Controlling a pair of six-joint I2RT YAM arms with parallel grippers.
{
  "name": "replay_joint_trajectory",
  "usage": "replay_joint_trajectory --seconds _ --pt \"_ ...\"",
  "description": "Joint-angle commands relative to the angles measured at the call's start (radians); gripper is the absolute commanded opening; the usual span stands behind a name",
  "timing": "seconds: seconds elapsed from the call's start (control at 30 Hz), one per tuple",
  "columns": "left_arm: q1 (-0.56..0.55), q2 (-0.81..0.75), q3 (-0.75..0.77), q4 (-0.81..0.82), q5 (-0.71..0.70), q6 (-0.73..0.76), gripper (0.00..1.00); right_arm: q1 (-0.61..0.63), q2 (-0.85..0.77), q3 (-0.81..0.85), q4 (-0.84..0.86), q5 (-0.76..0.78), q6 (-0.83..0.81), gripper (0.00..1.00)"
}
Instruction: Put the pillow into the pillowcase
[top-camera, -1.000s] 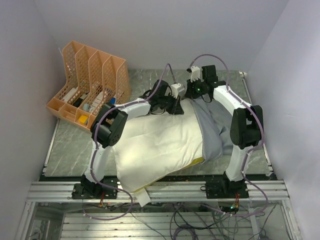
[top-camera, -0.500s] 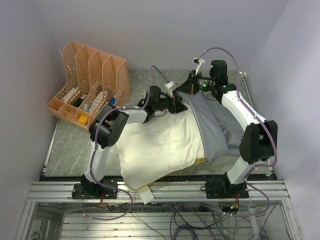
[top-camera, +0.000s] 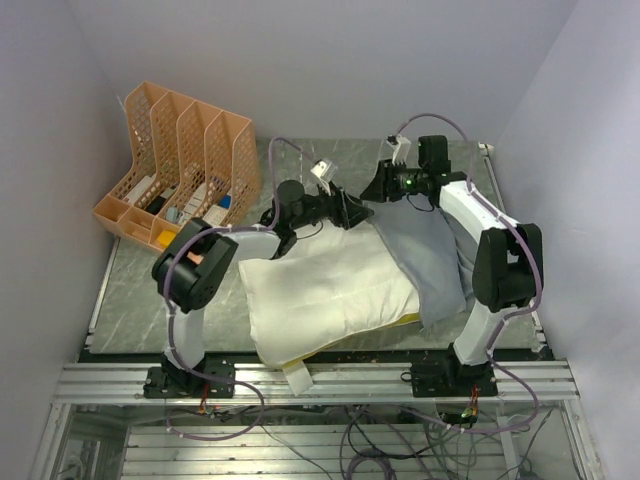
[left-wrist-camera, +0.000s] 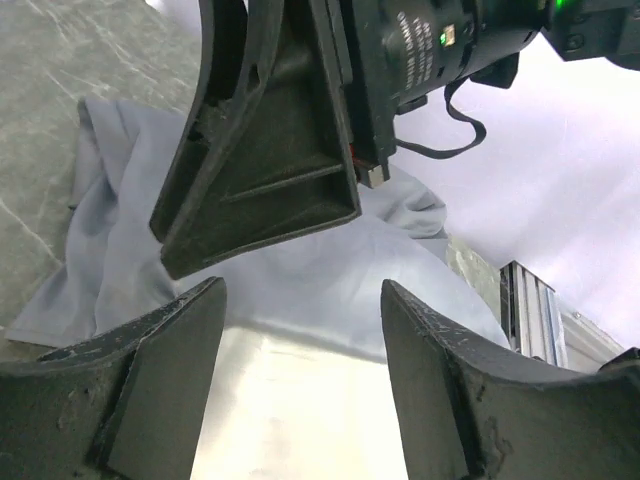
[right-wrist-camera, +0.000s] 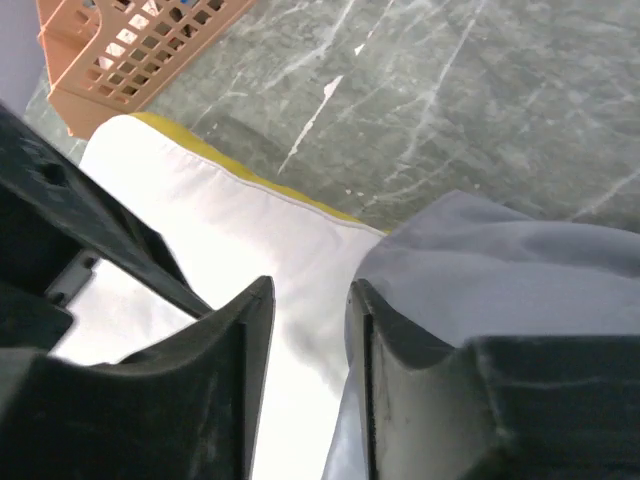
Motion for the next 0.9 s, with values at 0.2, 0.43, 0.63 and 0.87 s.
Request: replay_joint_trajectory --seconds 0.2,0.43,0.63,0.87 --pt "0.022 -0.266 0.064 -0.722 -0.157 0.348 0.75 -0.058 -0.211 0.110 -0.282 0.029 -0.376 0.63" --pt "-0.180 -0.497 -0.098 -0.893 -0.370 0.573 0.82 -0.058 -0.511 -0.166 -0.597 0.115 -0.786 0.70" --pt "-0.477 -0.666 -0.423 -0.533 -0.413 0.842 0.86 -0.056 -0.702 -0.340 -0.753 0.213 -0.894 0.73" --pt "-0.696 -0.468 -0.329 -0.636 -0.673 0.917 0.87 -0.022 -0.704 -0.425 -0.817 0.377 -0.902 0.73"
